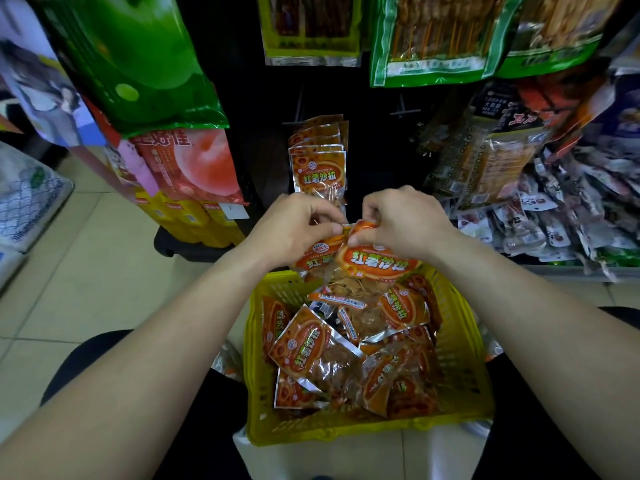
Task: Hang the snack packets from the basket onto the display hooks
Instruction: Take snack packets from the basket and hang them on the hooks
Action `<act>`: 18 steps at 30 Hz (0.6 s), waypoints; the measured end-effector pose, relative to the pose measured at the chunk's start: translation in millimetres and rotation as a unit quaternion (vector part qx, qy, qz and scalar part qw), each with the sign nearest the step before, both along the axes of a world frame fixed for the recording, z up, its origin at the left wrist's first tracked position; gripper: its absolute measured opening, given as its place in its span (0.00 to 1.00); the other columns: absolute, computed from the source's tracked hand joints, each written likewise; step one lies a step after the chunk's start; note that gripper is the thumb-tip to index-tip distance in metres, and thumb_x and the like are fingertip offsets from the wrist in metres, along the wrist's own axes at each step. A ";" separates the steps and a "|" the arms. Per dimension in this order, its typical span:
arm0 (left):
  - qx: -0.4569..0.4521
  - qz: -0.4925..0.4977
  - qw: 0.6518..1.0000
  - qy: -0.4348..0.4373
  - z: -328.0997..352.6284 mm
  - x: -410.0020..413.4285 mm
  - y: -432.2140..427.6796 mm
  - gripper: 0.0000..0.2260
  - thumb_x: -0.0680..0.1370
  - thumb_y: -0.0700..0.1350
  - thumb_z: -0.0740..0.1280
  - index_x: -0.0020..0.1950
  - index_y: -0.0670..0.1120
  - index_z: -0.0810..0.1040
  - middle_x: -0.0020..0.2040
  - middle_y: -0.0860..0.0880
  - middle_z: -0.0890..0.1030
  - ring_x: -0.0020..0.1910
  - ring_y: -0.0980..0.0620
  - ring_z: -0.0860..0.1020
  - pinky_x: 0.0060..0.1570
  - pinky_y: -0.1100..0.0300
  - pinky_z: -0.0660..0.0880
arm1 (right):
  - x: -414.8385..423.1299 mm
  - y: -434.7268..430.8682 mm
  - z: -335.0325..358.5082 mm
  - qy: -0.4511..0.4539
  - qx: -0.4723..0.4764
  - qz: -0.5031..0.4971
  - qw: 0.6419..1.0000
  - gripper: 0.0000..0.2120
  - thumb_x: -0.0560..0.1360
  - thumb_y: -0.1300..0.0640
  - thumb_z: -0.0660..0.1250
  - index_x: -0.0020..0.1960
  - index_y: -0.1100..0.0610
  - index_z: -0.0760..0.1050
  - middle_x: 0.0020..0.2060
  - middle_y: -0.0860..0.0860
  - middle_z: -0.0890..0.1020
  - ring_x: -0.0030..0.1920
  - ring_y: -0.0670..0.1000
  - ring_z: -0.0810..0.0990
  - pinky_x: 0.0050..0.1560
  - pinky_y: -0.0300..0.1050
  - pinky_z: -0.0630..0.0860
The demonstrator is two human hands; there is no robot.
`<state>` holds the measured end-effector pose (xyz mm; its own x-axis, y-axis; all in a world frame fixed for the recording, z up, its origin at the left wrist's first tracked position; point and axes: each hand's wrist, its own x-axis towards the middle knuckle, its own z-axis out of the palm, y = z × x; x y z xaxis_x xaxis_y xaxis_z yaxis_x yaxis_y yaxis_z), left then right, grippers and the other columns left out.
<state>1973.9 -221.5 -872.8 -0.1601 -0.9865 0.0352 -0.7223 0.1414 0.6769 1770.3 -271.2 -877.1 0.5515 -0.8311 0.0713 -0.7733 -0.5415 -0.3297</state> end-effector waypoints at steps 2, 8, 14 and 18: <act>-0.004 -0.013 1.000 0.003 0.1 0.5 -0.7 0.06 0.75 0.48 0.75 0.45 0.60 0.84 0.39 0.62 0.84 0.43 0.64 0.81 0.48 0.61 0.77 | 1.4 -1.7 -0.6 -0.002 0.009 -0.011 1.000 0.25 0.62 0.29 0.73 0.34 0.48 0.69 0.28 0.43 0.74 0.34 0.46 0.75 0.28 0.41 0.61; -0.017 -0.026 0.999 0.017 -1.6 -0.3 -2.5 0.07 0.73 0.52 0.75 0.42 0.65 0.82 0.39 0.64 0.83 0.42 0.64 0.81 0.47 0.58 0.78 | 3.9 -5.2 -2.3 -0.019 0.027 -0.021 0.999 0.28 0.57 0.26 0.73 0.33 0.49 0.70 0.28 0.44 0.76 0.33 0.45 0.76 0.29 0.41 0.66; -0.045 -0.017 0.999 0.012 -7.9 -0.8 -5.8 0.02 0.75 0.54 0.73 0.42 0.61 0.83 0.37 0.62 0.82 0.39 0.61 0.80 0.41 0.57 0.77 | 6.3 -4.6 -4.0 -0.033 0.031 -0.009 0.999 0.28 0.57 0.27 0.74 0.32 0.50 0.69 0.26 0.44 0.74 0.32 0.44 0.75 0.28 0.40 0.62; -0.050 -0.008 0.999 -0.003 -5.8 0.0 -8.8 0.04 0.76 0.53 0.72 0.42 0.60 0.81 0.37 0.62 0.82 0.38 0.61 0.80 0.40 0.59 0.77 | 4.9 -5.6 -3.3 -0.052 0.040 -0.009 0.998 0.25 0.60 0.31 0.76 0.35 0.49 0.70 0.28 0.44 0.75 0.32 0.43 0.75 0.29 0.41 0.63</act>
